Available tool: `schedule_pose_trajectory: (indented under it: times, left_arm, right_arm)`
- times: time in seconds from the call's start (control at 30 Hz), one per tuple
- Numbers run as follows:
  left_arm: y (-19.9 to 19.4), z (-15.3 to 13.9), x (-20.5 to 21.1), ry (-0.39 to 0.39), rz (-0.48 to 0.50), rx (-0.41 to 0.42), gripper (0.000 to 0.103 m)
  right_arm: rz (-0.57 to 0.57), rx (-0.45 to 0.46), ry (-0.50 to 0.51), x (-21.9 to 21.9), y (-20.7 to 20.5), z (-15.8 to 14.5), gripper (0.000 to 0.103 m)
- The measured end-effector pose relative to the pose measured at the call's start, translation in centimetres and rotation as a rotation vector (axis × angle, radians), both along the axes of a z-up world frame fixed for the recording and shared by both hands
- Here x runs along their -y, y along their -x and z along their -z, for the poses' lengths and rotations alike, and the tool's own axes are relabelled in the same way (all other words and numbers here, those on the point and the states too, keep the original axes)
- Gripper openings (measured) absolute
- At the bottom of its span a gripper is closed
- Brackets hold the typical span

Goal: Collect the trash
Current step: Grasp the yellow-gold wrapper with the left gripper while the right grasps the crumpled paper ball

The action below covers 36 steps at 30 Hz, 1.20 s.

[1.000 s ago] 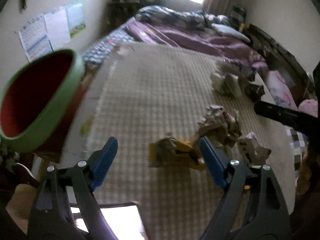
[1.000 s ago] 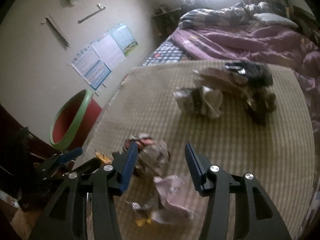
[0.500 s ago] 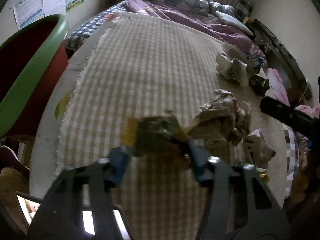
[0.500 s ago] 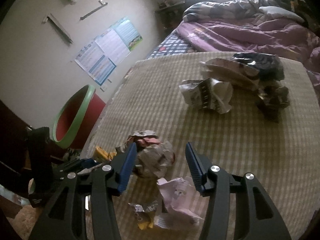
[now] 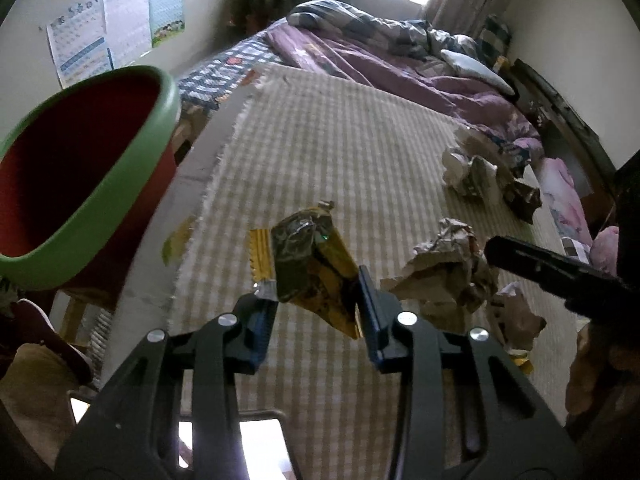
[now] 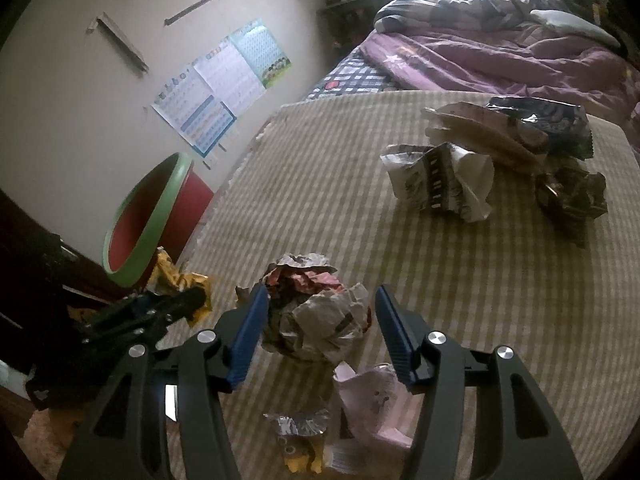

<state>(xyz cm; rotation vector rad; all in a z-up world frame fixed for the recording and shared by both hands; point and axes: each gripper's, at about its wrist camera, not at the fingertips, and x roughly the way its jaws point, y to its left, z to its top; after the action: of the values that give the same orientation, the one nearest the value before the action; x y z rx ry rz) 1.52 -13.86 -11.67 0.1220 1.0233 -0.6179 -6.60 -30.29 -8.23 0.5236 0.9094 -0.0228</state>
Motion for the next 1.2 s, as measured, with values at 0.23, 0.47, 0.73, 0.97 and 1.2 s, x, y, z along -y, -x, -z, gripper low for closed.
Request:
schedule_pose_trajectory:
  times: [0.23, 0.47, 0.73, 0.97, 1.2]
  left_arm:
    - [-0.3, -0.2, -0.7, 0.000, -0.023, 0.015, 0.037]
    - [-0.5, -0.1, -1.3, -0.004, -0.030, 0.018, 0.037]
    - [-0.9, 0.7, -1.8, -0.012, -0.034, -0.007, 0.050]
    - [-1.1, 1.7, -2.0, -0.024, -0.034, -0.033, 0.059]
    - [-1.3, 2.1, -2.1, -0.026, -0.029, -0.046, 0.059]
  right_arm:
    - [0.002, -0.013, 0.010, -0.3, -0.3, 0.3, 0.057]
    - [-0.014, -0.032, 0.012, -1.1, -0.7, 0.8, 0.057]
    - [-0.010, -0.040, 0.016, -1.4, -0.9, 0.8, 0.060]
    - [-0.007, -0.051, 0.012, -1.7, -1.1, 1.1, 0.062]
    - [-0.003, -0.072, 0.022, -2.0, -1.5, 1.5, 0.065]
